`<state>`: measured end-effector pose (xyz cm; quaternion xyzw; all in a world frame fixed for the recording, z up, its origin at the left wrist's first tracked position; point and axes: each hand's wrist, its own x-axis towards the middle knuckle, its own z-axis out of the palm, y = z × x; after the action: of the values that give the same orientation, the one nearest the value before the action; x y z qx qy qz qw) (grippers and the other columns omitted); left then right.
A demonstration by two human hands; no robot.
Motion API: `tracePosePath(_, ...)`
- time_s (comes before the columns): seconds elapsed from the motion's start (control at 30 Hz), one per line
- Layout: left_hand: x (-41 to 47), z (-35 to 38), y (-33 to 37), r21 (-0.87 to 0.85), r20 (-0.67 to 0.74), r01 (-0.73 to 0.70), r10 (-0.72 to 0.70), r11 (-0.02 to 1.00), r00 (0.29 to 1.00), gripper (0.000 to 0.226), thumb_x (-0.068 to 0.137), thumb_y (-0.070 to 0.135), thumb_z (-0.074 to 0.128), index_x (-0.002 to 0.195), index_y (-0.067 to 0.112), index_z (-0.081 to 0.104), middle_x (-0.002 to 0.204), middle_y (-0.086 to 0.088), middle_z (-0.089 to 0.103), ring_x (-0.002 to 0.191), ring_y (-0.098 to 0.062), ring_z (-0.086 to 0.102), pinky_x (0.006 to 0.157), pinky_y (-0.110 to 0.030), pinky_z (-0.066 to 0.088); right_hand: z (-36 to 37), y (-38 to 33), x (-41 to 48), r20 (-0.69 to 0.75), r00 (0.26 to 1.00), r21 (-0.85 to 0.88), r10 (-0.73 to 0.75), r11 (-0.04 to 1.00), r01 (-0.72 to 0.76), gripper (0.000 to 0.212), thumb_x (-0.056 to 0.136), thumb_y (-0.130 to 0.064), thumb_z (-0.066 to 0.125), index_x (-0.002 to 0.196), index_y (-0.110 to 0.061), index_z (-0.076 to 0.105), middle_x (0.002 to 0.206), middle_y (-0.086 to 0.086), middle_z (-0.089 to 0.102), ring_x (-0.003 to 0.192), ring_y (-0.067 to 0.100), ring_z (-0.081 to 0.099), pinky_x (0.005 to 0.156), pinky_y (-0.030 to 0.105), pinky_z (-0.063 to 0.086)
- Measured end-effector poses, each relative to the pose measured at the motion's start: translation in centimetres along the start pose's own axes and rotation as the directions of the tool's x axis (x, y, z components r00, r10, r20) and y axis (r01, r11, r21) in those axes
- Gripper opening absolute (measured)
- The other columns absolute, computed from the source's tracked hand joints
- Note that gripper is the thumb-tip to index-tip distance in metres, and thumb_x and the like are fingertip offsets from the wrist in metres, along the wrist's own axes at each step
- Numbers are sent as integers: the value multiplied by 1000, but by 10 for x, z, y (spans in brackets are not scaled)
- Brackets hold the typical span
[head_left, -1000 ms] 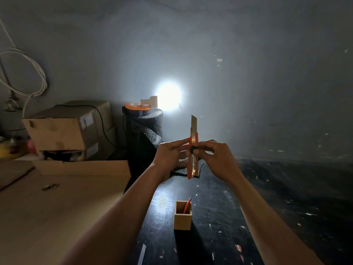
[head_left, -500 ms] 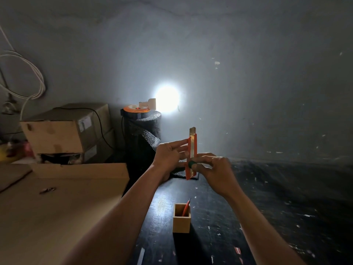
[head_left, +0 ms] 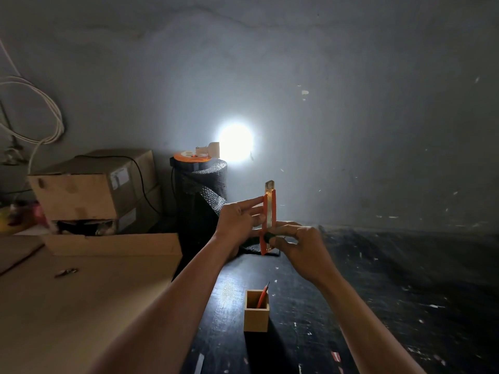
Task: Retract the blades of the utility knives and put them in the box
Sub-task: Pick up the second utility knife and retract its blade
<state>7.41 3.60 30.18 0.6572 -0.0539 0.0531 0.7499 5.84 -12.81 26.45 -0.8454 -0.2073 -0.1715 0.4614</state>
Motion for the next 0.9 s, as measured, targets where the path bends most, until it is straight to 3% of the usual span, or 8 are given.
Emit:
tracePosePath(0.1, 2, -1, 1, 5, -10, -2, 2, 1000, 1000, 47, 89, -19, 63, 127, 6, 73, 108, -15, 80, 74, -16, 80, 61, -29, 64, 5, 0, -1, -42, 997, 44, 58, 997, -56, 24, 91, -24, 72, 115, -23, 72, 110, -19, 68, 97, 1, 64, 90, 20, 48)
tracePosePath(0.23, 3, -4, 2, -2, -1, -4, 4, 1000, 1000, 48, 88, -20, 64, 127, 5, 72, 109, -18, 80, 76, -19, 79, 63, -31, 64, 6, 1, 2, -39, 996, 79, 79, 994, -76, 21, 86, -27, 77, 106, -23, 71, 105, -13, 74, 99, 4, 69, 90, 25, 51)
tracePosePath(0.37, 2, -6, 3, 2, -5, -10, 10, 1000, 1000, 48, 88, -19, 65, 128, 5, 72, 111, -17, 79, 78, -19, 80, 62, -28, 64, 5, 0, 4, -8, 999, 25, 36, 999, -36, 21, 92, -24, 71, 113, -26, 74, 116, -8, 75, 105, 9, 69, 98, 33, 52)
tracePosePath(0.5, 3, -5, 6, -27, 0, -12, 12, 1000, 1000, 48, 91, -22, 59, 128, 5, 72, 109, -18, 79, 76, -19, 80, 58, -28, 63, 4, 0, 4, -43, 997, 151, 59, 987, -52, 24, 87, -28, 76, 110, -29, 70, 112, -13, 74, 103, 7, 70, 92, 28, 52)
tracePosePath(0.67, 5, -2, 8, -10, -2, -7, 7, 1000, 1000, 45, 91, -17, 63, 127, 8, 73, 112, -15, 79, 78, -16, 80, 61, -27, 63, 5, 5, 7, -11, 998, 102, 64, 993, -63, 19, 94, -26, 69, 112, -27, 75, 114, -11, 75, 102, 5, 68, 96, 27, 48)
tracePosePath(0.8, 5, -2, 8, -34, -13, -1, 1, 999, 1000, 46, 91, -19, 62, 127, 6, 72, 104, -12, 81, 74, -16, 80, 59, -27, 63, 3, 3, 6, -33, 998, 152, 55, 987, -50, 21, 90, -26, 73, 111, -29, 70, 109, -18, 72, 93, -5, 69, 83, 12, 47)
tracePosePath(0.9, 6, -1, 7, -38, -6, -4, 4, 999, 1000, 46, 91, -21, 60, 127, 5, 72, 101, -12, 80, 71, -16, 80, 57, -27, 62, 4, 5, 6, -49, 996, 151, 78, 986, -70, 17, 90, -27, 73, 106, -24, 68, 105, -16, 73, 95, -1, 69, 82, 14, 47)
